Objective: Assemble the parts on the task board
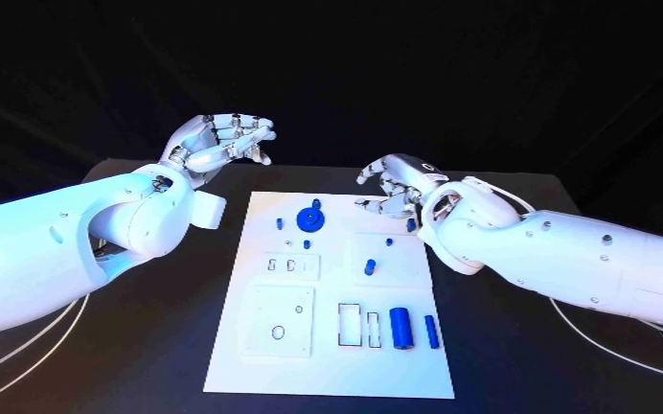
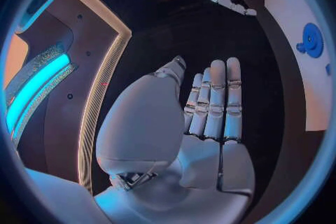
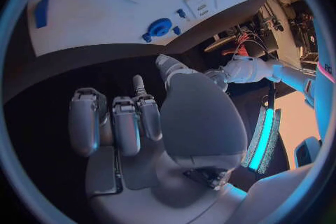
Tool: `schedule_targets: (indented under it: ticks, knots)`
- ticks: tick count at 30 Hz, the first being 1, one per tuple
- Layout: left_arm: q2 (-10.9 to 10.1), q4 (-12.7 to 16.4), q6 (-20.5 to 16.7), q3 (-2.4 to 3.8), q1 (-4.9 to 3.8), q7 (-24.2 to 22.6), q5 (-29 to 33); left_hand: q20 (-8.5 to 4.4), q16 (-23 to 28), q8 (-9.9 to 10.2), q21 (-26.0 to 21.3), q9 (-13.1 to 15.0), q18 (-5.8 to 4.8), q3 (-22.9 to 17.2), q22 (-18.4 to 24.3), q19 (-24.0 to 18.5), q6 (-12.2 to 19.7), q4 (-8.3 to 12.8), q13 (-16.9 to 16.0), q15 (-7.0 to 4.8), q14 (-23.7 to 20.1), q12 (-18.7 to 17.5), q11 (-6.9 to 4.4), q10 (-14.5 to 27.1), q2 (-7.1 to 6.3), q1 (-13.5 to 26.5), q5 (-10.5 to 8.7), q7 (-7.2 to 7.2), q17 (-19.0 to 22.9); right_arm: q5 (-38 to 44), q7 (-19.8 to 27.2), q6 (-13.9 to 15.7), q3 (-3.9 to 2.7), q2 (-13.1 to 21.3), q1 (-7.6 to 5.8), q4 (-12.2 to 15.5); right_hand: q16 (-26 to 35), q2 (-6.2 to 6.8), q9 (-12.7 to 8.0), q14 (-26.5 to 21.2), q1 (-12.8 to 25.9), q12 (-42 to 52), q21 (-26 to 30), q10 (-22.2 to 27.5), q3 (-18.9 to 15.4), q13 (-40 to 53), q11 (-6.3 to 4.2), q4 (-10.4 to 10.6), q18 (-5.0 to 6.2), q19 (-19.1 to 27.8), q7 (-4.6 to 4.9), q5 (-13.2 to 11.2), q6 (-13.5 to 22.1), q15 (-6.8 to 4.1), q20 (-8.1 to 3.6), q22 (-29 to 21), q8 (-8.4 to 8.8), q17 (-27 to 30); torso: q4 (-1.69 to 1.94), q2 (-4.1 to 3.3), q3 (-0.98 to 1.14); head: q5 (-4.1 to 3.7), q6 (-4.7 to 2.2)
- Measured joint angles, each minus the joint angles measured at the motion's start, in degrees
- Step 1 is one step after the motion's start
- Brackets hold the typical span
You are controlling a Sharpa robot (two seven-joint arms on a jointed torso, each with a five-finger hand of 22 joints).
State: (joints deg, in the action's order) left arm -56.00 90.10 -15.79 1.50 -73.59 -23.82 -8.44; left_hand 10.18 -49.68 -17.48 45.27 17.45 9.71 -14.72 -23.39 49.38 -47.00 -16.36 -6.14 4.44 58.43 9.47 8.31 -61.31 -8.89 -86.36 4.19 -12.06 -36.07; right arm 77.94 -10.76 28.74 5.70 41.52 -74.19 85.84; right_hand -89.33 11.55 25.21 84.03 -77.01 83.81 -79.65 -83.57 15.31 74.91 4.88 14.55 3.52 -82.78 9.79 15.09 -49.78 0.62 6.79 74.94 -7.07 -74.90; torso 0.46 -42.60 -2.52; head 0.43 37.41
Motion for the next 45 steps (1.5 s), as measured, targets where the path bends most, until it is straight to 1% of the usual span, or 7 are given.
schedule_targets:
  ticks: [3,7,10,15,27,40,45]
  knots:
    - [0.0,0.0,0.0,-0.04,0.00,0.0,0.0,0.16,0.0,0.0,0.2,0.1,0.00,0.0,-0.1,-0.2,0.0,0.0,-0.1,0.18,-0.2,0.0,0.19,0.2,0.00,0.0,0.00,0.00,0.0,-2.7,1.4,-1.2,0.00,3.9,-0.27,1.7,0.0,0.71,0.0,0.0,-0.7,0.0,0.3,0.0,0.1,0.0,0.00,-0.2,0.00,0.0,0.00,0.0,0.0,0.00,0.03,0.0,0.24,0.0,-0.23,0.15,0.14,-0.35,0.12]
    - [0.0,0.0,0.0,-0.11,0.00,0.0,0.0,0.16,0.0,0.0,0.2,0.1,0.00,0.0,-0.1,-0.2,0.0,0.0,-0.1,0.18,-0.2,0.0,0.19,0.2,0.00,0.0,0.00,0.00,0.0,-5.4,3.2,-3.1,0.02,7.7,-0.28,2.1,0.0,0.89,0.1,0.0,-2.0,-0.5,0.8,0.1,0.1,0.0,0.13,-0.9,0.00,0.4,0.00,-0.3,0.0,0.00,0.39,0.0,0.70,0.0,-0.48,0.33,0.33,-0.49,0.31]
    - [-0.1,0.0,0.0,-0.15,0.00,0.0,0.0,0.16,0.0,0.0,0.2,0.1,0.00,0.0,-0.1,-0.2,0.0,0.0,-0.1,0.18,-0.2,0.0,0.18,0.2,0.00,0.0,0.00,0.00,0.0,-6.8,4.2,-4.1,0.08,9.3,-0.02,1.8,0.0,0.83,0.1,0.0,-2.9,-0.5,0.8,0.2,0.3,0.0,0.21,-1.1,0.00,0.4,0.20,-0.3,0.2,0.00,0.41,0.0,0.91,0.0,-0.60,0.46,0.43,-0.59,0.48]
    - [-0.1,0.0,0.1,-0.18,0.00,0.0,0.1,0.16,0.0,0.0,0.2,0.1,0.00,0.0,-0.1,-0.2,0.0,0.0,-0.1,0.18,-0.2,0.0,0.19,0.2,0.00,0.0,0.00,0.00,0.0,-8.2,5.4,-5.2,0.15,10.7,1.11,-0.4,0.0,1.20,0.1,0.0,-3.8,-0.8,1.0,0.4,0.3,0.0,0.41,-1.5,0.00,0.6,0.36,-0.1,0.4,0.00,0.28,0.0,1.18,0.0,-0.62,0.53,0.47,-0.86,0.73]
    - [-0.3,-0.2,0.1,-0.25,0.00,0.0,0.1,0.16,0.0,0.0,0.2,0.1,0.00,0.0,0.0,-0.2,0.0,0.0,-0.1,0.18,-0.2,0.0,0.18,0.2,0.00,0.0,0.00,0.00,0.0,-9.4,7.2,-6.3,0.27,8.2,4.25,-4.9,0.0,1.19,0.1,0.0,-4.8,-0.8,1.2,0.4,0.3,0.0,0.40,-1.9,0.00,0.6,0.36,-0.1,0.4,0.00,0.19,0.0,1.39,0.0,-0.64,0.47,0.54,-1.01,1.21]
    - [-0.2,-0.2,0.2,-0.25,0.01,-0.1,0.1,0.16,0.0,0.0,0.2,0.1,0.00,0.0,0.0,-0.2,0.0,0.0,-0.1,0.18,-0.2,0.0,-0.03,0.4,0.00,0.0,0.00,0.00,0.0,-9.8,8.0,-6.2,0.38,4.6,5.26,-8.6,0.0,0.95,0.2,-0.2,-5.1,-0.8,1.2,0.4,0.6,0.0,0.40,-2.3,0.00,0.6,0.36,-0.1,0.4,0.20,0.19,0.0,1.39,0.0,-0.54,0.49,0.43,-1.04,1.48]
    - [-0.2,-0.2,0.2,-0.25,0.01,-0.1,0.1,0.16,0.0,0.0,0.2,0.1,0.00,0.0,0.0,-0.2,0.0,0.0,-0.1,0.17,-0.2,0.0,-0.03,0.4,0.00,0.0,0.00,0.00,0.0,-9.8,8.1,-6.2,0.41,3.7,5.61,-9.2,0.0,0.29,0.4,-0.2,-5.7,-0.8,1.2,0.4,1.5,0.0,0.40,-2.8,0.00,0.6,0.44,0.2,-0.4,0.20,0.19,0.0,1.39,0.0,-0.49,0.49,0.43,-1.04,1.68]
